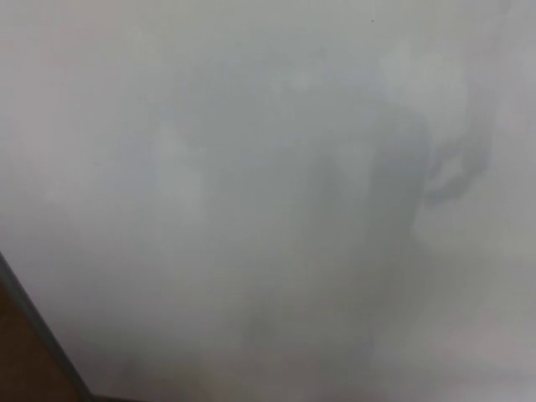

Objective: A magnetic marker holder is on the left hand side of the white board, the robot put the index and middle finger into the opening of the container and pull off the magnetic holder and hand it to a human on the left hand side.

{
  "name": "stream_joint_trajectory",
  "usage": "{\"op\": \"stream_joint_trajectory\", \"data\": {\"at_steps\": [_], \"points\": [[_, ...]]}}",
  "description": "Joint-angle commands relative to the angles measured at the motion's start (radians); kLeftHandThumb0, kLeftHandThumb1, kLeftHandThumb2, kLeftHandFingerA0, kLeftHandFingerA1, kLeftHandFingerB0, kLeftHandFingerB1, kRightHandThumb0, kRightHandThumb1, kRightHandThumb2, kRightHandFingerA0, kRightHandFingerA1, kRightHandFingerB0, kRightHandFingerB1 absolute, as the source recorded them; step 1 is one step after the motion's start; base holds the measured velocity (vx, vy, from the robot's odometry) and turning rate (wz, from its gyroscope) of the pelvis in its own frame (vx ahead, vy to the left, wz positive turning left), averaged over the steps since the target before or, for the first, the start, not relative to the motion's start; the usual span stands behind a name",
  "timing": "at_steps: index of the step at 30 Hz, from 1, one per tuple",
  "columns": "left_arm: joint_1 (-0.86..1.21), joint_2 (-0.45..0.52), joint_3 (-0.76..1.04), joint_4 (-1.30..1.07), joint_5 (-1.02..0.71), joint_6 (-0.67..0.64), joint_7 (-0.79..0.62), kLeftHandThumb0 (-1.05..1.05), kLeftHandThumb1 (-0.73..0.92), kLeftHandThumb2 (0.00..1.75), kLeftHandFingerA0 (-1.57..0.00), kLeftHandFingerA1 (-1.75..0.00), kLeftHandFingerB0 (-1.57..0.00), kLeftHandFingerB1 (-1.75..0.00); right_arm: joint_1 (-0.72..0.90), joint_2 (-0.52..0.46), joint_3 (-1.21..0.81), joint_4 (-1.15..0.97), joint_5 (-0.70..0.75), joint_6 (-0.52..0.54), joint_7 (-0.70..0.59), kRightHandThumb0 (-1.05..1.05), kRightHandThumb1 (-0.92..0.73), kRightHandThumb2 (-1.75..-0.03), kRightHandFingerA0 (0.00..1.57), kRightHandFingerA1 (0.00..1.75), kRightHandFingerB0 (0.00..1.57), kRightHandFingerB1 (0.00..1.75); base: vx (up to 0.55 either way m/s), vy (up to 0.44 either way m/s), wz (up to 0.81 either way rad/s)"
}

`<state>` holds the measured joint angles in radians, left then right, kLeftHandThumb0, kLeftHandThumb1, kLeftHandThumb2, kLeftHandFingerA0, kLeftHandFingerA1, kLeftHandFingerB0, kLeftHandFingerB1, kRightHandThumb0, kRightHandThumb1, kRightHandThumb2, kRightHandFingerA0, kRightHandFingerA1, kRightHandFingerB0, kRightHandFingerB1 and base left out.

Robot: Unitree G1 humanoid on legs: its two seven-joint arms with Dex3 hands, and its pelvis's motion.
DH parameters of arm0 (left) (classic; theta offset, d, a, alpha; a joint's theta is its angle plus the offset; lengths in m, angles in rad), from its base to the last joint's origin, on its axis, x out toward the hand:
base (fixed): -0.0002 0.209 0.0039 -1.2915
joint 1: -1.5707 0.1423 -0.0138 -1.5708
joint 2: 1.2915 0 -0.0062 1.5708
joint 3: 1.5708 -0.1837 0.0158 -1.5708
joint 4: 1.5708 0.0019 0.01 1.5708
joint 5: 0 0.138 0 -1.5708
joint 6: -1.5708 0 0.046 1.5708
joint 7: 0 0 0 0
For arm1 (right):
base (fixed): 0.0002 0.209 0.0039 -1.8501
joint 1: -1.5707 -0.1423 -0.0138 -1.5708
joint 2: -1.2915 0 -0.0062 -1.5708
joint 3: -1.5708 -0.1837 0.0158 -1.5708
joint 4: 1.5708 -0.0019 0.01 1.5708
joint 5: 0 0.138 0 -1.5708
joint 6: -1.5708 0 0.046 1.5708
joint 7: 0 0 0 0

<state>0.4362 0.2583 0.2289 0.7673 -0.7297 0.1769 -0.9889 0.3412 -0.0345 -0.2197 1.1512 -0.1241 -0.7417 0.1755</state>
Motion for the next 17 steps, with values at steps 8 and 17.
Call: {"op": "stream_joint_trajectory", "data": {"at_steps": [8, 17], "points": [[-0.084, 0.032, -0.101, 0.34, 0.396, -0.641, 0.409, -0.74, 0.47, 0.82, -0.23, -0.46, -0.16, -0.41, -0.026, -0.014, -0.009, 0.041, 0.072, -0.076, 0.057, -0.49, -0.73, -0.62, 0.76, 0.5, 0.58, 0.42, 0.0, 0.0, 0.0], [-0.107, 0.024, -0.096, 0.392, 0.383, -0.66, 0.405, -0.74, 0.46, 0.81, -0.26, -0.47, -0.18, -0.41, -0.032, -0.028, 0.01, 0.049, 0.041, -0.097, 0.02, -0.5, -0.75, -0.63, 0.74, 0.49, 0.58, 0.42, 0.0, 0.0, 0.0]]}}
